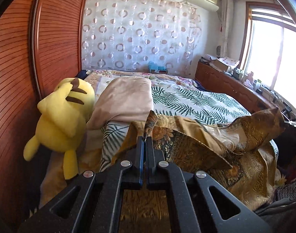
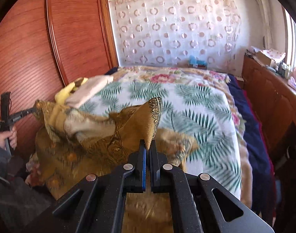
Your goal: Fold small clothes
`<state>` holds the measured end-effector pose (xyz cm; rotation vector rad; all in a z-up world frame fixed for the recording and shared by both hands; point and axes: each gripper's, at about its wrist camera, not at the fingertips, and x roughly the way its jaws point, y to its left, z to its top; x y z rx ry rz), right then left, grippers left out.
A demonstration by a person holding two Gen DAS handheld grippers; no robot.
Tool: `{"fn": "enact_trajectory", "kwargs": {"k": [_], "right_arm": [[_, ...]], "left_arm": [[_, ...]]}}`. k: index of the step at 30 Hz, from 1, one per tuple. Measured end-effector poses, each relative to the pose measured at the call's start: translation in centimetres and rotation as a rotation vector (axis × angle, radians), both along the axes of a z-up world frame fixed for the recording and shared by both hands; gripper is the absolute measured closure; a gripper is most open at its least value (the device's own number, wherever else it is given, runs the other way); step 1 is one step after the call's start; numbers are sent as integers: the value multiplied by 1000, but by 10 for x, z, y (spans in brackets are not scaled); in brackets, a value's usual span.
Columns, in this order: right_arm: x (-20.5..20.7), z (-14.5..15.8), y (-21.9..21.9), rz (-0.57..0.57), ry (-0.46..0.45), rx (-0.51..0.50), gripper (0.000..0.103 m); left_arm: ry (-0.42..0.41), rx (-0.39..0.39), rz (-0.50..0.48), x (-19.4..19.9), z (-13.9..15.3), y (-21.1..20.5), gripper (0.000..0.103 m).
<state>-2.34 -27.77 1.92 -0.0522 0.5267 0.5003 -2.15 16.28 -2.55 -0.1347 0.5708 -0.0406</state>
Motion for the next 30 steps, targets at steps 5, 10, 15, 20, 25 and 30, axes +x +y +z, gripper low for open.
{"fn": "enact_trajectory", "kwargs": {"k": [5, 10, 15, 20, 25, 30], "right_arm": [[-7, -3, -13, -17, 24, 3, 101], [-6, 5, 3, -23, 68, 2, 101], [-1, -8, 14, -18, 117, -55, 101], [3, -6, 11, -29, 133, -57, 101], [-2, 1, 11, -28, 115, -64, 101], [-9, -3, 8, -26, 98, -72, 97]], "left_arm": [[0, 11, 7, -12, 1, 1, 101], [39, 16, 3, -13, -11, 1, 101], [74, 36, 22, -11, -26, 1, 100], [64, 36, 21, -14, -26, 2, 80], [23, 44, 17, -13, -14, 5, 52], [0, 55, -6, -2, -6, 0, 24]]}}
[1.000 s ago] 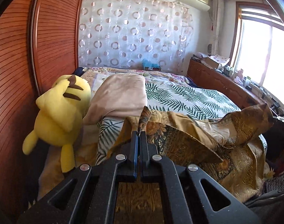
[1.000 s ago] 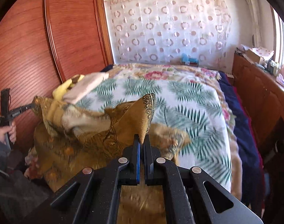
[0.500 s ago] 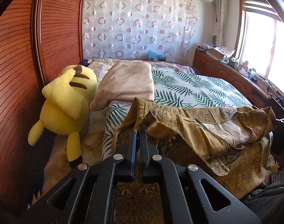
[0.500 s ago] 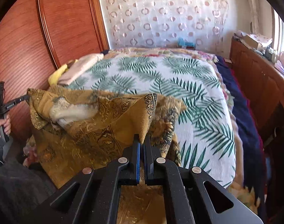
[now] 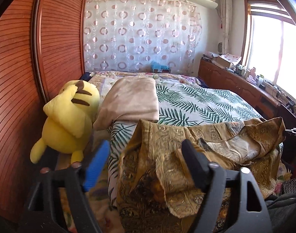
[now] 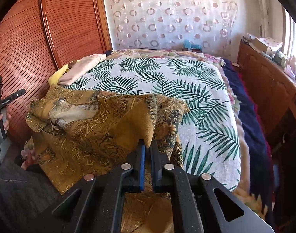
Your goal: Fold small clothes
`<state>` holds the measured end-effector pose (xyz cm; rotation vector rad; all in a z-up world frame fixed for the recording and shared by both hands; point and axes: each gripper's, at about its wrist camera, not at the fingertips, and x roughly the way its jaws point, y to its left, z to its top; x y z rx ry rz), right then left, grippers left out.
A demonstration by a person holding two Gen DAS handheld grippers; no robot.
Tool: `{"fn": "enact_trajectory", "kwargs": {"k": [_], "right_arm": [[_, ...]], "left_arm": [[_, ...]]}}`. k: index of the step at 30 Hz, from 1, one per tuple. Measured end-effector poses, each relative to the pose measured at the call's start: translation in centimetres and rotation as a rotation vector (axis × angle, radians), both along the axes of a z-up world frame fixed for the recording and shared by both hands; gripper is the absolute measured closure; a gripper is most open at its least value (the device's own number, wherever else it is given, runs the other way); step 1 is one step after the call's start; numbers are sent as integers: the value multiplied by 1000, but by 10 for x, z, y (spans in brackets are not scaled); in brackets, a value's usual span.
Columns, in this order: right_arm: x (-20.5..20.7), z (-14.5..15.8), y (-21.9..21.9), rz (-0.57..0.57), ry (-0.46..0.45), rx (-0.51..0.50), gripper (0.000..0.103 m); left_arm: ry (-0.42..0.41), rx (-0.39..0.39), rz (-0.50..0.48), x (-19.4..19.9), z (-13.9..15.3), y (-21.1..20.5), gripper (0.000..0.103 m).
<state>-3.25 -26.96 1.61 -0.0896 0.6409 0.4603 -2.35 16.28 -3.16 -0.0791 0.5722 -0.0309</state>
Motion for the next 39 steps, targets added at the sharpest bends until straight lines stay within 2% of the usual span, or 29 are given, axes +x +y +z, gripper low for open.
{"fn": "enact_trajectory", "kwargs": {"k": [2, 3, 4, 6, 12, 17, 18, 19, 21, 23, 25, 28, 31, 35, 39], "right_arm": [[-2, 3, -3, -3, -12, -7, 91], [-2, 4, -4, -11, -18, -13, 78], [-2, 6, -7, -23, -28, -17, 60], [-1, 11, -12, -29, -48, -7, 46], [23, 15, -15, -66, -70, 1, 46], [66, 5, -9, -92, -19, 34, 46], [75, 1, -8, -104, -2, 39, 47], [84, -3, -7, -113, 19, 48, 55], [101, -11, -5, -134, 58, 48, 63], [115, -20, -7, -154, 100, 64, 67], [125, -24, -10, -143, 149, 127, 80], [120, -24, -12, -95, 165, 194, 95], [110, -20, -18, -86, 123, 193, 100], [84, -8, -35, -239, -6, 174, 100], [78, -14, -28, -298, -9, 110, 100]], "left_arm": [[1, 12, -12, 6, 1, -3, 24], [-3, 19, -7, 9, 1, -4, 24], [-3, 26, -3, 12, 2, -4, 24], [1, 32, -2, 19, 2, -5, 24], [18, 40, 5, 36, 1, -5, 24], [22, 36, 0, 40, 1, -6, 24], [23, 38, 0, 40, 0, -7, 24], [24, 38, 0, 40, 0, -7, 24], [32, 35, -2, 41, -3, -7, 24], [37, 33, -3, 40, -5, -7, 24], [42, 31, -3, 41, -7, -8, 24], [52, 23, -4, 42, -11, -7, 24], [58, 21, -2, 45, -14, -6, 24], [61, 6, 5, 53, -16, -3, 23], [74, 12, -4, 66, -19, -1, 24]]}}
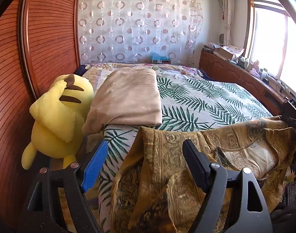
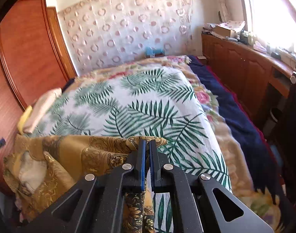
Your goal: Fold small clothes
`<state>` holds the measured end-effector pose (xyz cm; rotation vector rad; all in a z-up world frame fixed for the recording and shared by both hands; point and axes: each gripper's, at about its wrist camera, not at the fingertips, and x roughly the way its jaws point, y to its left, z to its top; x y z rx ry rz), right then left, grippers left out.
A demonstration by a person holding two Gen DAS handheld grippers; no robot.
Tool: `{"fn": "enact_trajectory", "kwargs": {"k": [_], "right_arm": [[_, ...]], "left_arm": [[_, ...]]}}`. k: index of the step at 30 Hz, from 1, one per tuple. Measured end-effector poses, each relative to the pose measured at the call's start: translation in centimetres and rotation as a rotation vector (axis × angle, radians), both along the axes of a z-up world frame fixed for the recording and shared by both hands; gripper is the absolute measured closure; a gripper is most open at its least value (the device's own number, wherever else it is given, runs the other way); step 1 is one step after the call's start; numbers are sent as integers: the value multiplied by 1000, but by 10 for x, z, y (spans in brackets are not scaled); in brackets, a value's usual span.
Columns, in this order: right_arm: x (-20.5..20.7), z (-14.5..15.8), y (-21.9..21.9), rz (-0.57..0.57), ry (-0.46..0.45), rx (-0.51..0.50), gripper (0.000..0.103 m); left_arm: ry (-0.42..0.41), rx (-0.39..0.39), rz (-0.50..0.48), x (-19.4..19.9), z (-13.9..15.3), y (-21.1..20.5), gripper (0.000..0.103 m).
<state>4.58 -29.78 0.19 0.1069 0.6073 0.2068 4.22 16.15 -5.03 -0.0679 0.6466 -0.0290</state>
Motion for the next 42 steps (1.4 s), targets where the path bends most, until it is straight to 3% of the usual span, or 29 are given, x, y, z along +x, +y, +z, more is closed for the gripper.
{"fn": "enact_trajectory", "kwargs": {"k": [3, 5, 7, 9, 14, 20, 21, 22, 24, 26, 28, 29, 36, 42], "right_arm": [[2, 1, 5, -15, -21, -45, 95], [4, 4, 7, 7, -30, -53, 79], [14, 2, 21, 47, -22, -54, 44], [20, -2, 22, 78, -10, -46, 37], [43, -15, 22, 112, 68, -63, 36], [62, -30, 22, 139, 136, -42, 36], [64, -32, 23, 145, 139, -38, 36], [67, -34, 23, 154, 144, -34, 36], [69, -34, 23, 167, 145, -37, 37], [72, -34, 23, 187, 160, -40, 51], [72, -32, 22, 221, 172, -30, 80], [69, -30, 22, 236, 167, -23, 83], [24, 0, 17, 191, -3, 9, 93], [-29, 54, 4, 173, -153, 60, 94]], "left_arm": [[20, -4, -11, 13, -3, 4, 24], [38, -12, -17, 21, -6, 7, 24], [57, -12, -24, 29, -9, 9, 23], [76, -18, -40, 36, -11, 10, 27], [153, -58, -59, 54, -27, 16, 43], [204, -72, -99, 66, -38, 12, 44], [203, -76, -122, 69, -38, 11, 60], [207, -81, -146, 71, -38, 9, 68], [230, -48, -159, 77, -36, 6, 74], [245, -39, -173, 80, -33, 5, 83], [254, -38, -181, 79, -31, 5, 93], [248, -35, -185, 77, -29, 4, 95], [54, -54, -173, 23, 21, -1, 98], [-173, -57, -170, -38, 95, -8, 98]]}}
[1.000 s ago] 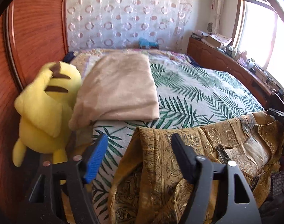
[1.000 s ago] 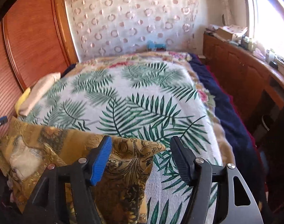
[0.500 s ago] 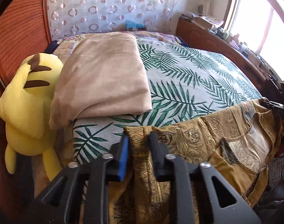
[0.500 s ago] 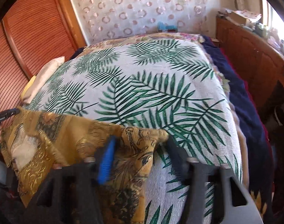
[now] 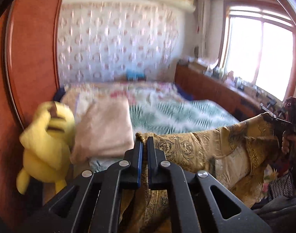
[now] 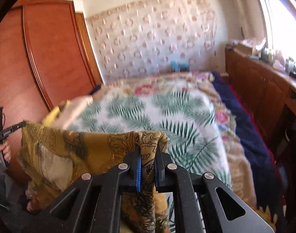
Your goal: Fold small clothes
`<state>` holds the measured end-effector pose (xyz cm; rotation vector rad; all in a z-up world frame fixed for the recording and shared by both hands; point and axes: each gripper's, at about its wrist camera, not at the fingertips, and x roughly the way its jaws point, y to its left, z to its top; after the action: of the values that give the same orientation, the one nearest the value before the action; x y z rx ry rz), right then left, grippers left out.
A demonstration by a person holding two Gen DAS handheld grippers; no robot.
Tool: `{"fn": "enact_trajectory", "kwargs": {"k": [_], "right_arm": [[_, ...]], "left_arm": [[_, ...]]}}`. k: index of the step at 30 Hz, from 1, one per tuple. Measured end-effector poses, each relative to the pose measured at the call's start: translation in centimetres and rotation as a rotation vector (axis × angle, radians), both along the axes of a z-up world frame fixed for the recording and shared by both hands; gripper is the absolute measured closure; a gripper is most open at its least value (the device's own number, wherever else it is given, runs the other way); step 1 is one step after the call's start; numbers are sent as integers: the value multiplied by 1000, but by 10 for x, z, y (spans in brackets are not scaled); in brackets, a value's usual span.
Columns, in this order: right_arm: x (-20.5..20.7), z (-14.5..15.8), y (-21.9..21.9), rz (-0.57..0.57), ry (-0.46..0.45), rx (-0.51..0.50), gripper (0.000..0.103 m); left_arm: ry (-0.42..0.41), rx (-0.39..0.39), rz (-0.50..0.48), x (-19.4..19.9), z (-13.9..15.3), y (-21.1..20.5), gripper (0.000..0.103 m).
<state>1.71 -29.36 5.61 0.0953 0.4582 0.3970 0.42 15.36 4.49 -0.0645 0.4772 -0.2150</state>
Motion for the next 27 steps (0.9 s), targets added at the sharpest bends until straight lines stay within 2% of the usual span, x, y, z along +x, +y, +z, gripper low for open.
{"fn": "enact_trajectory", "kwargs": {"k": [7, 12, 19, 24, 27], "right_arm": [[-62, 76, -14, -22, -214, 3, 94], [-93, 118, -19, -32, -337, -37, 94], [-116, 145, -13, -30, -436, -56, 94], [-121, 162, -10, -41, -518, -51, 94], [-116, 166, -3, -30, -550, -71, 94]], "left_arm": [[-212, -22, -5, -42, 76, -4, 98], [-310, -29, 2, -57, 110, -3, 98], [-404, -41, 14, -67, 143, 6, 98], [-489, -20, 20, -71, 180, 9, 98], [-509, 2, 38, -61, 193, 9, 98]]}}
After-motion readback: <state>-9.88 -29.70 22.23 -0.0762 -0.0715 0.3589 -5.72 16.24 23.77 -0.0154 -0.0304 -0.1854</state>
